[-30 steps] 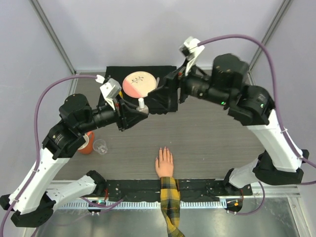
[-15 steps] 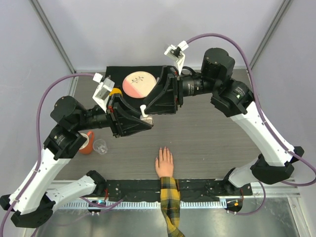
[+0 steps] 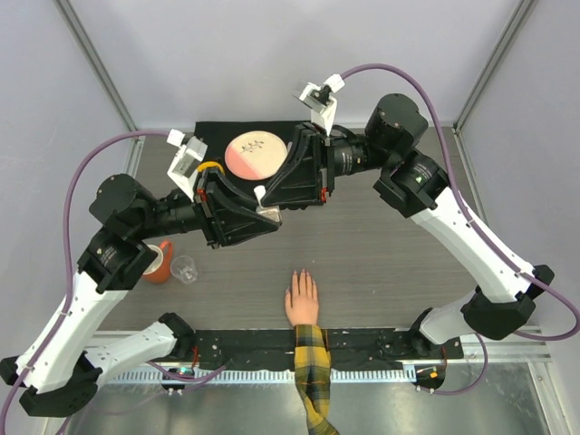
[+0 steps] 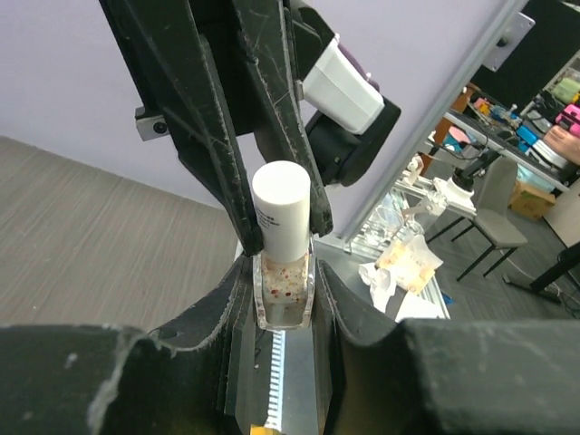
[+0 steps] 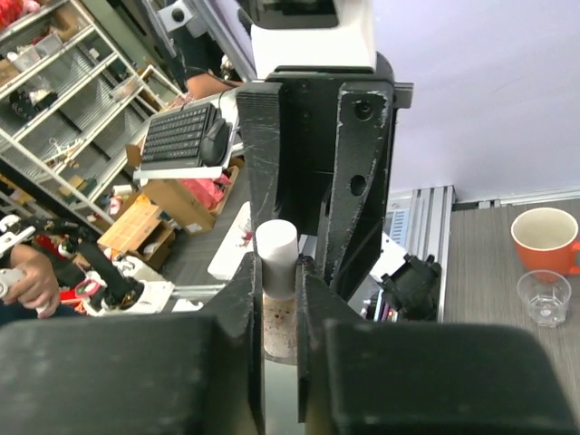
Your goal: Paint the nails
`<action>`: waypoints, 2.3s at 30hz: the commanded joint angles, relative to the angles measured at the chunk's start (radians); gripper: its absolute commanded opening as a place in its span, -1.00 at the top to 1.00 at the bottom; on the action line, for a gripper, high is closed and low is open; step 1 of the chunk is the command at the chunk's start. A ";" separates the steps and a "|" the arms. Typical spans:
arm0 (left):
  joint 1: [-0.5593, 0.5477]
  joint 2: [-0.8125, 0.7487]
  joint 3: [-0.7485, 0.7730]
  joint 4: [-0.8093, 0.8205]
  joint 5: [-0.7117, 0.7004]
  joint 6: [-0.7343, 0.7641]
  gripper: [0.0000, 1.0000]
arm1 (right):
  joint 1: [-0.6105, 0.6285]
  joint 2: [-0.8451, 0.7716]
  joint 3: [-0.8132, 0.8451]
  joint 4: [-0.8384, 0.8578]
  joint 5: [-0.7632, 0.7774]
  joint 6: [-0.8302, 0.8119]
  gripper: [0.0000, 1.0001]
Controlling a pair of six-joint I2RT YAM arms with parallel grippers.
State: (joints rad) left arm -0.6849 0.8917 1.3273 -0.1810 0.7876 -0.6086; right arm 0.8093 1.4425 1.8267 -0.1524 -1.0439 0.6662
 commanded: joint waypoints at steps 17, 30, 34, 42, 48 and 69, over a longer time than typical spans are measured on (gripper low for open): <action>0.001 0.220 0.292 -0.298 -0.671 0.412 0.99 | 0.700 0.151 0.331 -0.691 2.180 -0.642 0.98; 0.004 0.133 0.162 -0.313 -0.478 0.388 1.00 | 0.441 -0.004 0.275 -0.631 1.408 -0.611 -0.50; 0.008 0.106 0.125 -0.284 -0.355 0.336 1.00 | 0.285 -0.036 0.287 -0.638 1.161 -0.567 -0.65; 0.016 0.049 0.075 -0.158 -0.061 0.199 1.00 | 0.035 -0.018 0.279 -0.570 0.335 -0.459 -0.50; 0.016 0.033 0.036 -0.002 0.044 0.072 1.00 | -0.038 -0.036 0.162 -0.320 0.111 -0.253 -0.33; 0.018 0.041 0.105 -0.084 -0.256 0.119 1.00 | -0.044 -0.102 -0.037 -0.096 0.167 -0.173 0.98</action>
State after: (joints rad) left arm -0.6697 0.9337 1.3552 -0.1921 0.7670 -0.5991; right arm 0.7677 1.4109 1.7836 -0.1390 -1.0187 0.6201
